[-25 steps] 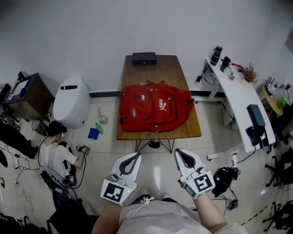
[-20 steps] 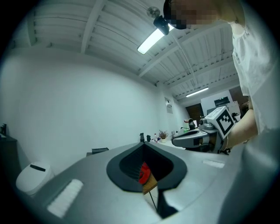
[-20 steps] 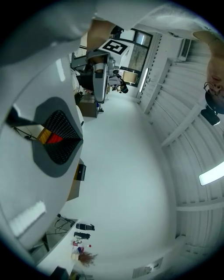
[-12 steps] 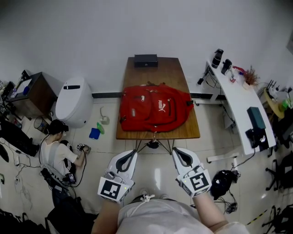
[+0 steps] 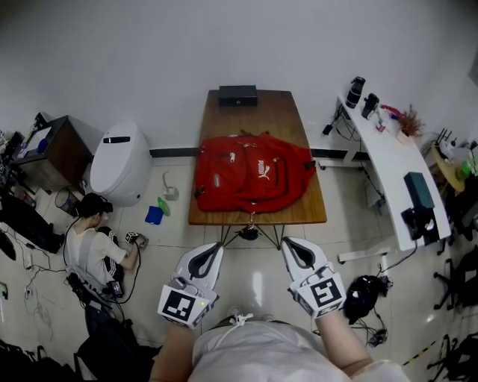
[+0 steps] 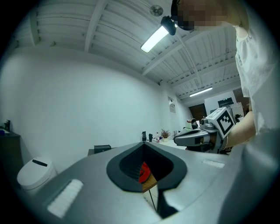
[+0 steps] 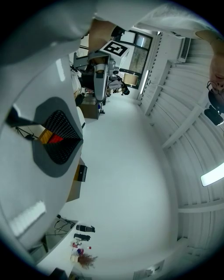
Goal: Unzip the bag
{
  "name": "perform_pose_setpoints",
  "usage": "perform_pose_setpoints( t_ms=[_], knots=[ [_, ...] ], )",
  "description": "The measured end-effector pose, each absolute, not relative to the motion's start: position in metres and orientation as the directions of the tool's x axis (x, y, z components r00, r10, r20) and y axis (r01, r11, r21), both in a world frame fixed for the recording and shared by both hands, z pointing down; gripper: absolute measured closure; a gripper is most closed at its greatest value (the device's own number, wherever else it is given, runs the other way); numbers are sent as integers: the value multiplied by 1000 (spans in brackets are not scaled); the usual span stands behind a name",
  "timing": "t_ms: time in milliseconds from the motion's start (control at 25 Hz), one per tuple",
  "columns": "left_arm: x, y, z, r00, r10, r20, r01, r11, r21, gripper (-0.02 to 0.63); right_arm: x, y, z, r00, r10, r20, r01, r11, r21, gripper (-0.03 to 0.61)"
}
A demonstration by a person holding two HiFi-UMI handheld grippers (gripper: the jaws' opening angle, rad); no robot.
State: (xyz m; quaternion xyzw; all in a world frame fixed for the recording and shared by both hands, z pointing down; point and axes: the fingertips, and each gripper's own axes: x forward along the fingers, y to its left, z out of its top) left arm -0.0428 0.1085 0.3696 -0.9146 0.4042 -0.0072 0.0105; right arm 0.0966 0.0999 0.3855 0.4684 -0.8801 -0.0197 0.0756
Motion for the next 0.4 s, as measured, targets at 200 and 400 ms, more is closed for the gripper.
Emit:
perform_pose_setpoints(
  t_ms=[200,400],
  knots=[
    [-49,105,373,668,-744,9,-744,-668,-28,607,95,99,392,-557,-823,113,-819,566,88,572],
    [-56,100,377,658,-753,16,-752,-658,-30,607,93,95,399,-546,-831,108,-829,554,72,572]
  ],
)
